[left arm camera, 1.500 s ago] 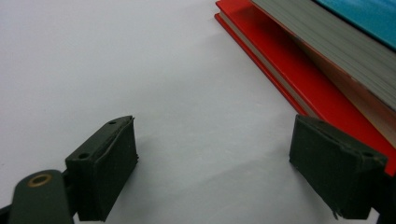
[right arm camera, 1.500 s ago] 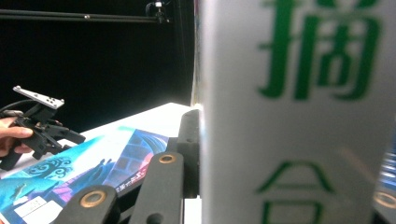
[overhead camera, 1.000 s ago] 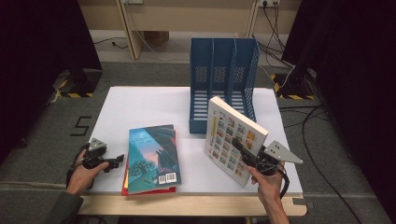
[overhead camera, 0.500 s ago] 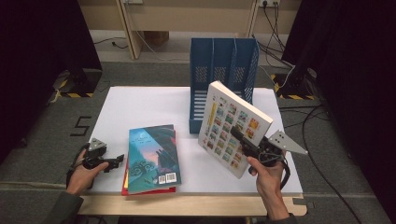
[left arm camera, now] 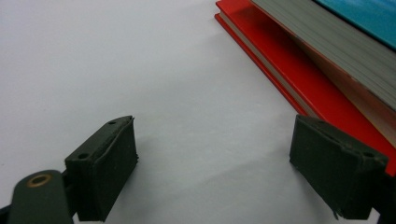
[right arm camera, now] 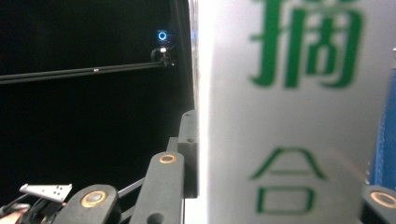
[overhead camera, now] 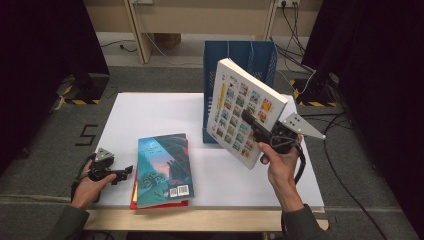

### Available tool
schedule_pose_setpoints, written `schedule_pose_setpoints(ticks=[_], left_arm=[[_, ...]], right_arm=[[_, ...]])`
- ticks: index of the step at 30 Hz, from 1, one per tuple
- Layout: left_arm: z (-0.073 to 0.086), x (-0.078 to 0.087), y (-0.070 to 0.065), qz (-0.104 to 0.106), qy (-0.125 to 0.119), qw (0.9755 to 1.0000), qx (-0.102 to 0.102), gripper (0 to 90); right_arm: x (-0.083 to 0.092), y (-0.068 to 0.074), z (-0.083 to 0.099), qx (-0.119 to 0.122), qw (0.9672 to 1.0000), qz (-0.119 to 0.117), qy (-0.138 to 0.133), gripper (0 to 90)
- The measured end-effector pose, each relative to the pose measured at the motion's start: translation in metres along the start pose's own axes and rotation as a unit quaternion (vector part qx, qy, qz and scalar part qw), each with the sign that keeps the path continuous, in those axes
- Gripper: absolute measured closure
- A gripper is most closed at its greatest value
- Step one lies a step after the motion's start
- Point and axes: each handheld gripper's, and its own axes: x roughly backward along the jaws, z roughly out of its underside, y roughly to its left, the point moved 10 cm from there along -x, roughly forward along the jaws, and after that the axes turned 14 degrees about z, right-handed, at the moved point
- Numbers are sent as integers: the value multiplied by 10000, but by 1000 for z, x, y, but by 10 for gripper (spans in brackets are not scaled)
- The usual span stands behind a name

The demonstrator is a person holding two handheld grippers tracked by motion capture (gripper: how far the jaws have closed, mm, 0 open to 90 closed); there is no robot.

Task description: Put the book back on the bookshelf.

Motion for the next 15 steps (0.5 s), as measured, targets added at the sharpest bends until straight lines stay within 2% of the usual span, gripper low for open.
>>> schedule_pose_setpoints(ticks=[6, 7, 8, 15], left_arm=[[0, 0, 0, 1, 3, 10000, -1, 138], [0, 0, 0, 1, 3, 10000, -1, 138], [0, 0, 0, 0, 10, 10000, -1, 138], [0, 0, 0, 7, 5, 10000, 1, 138]], right_arm=[[-27, -4, -5, -105, 9999, 126, 44, 742], [-27, -4, -5, -105, 9999, 126, 44, 742], [-40, -7, -6, -103, 9997, 215, 55, 742], [-73, -22, -6, -229, 9985, 498, 88, 742]])
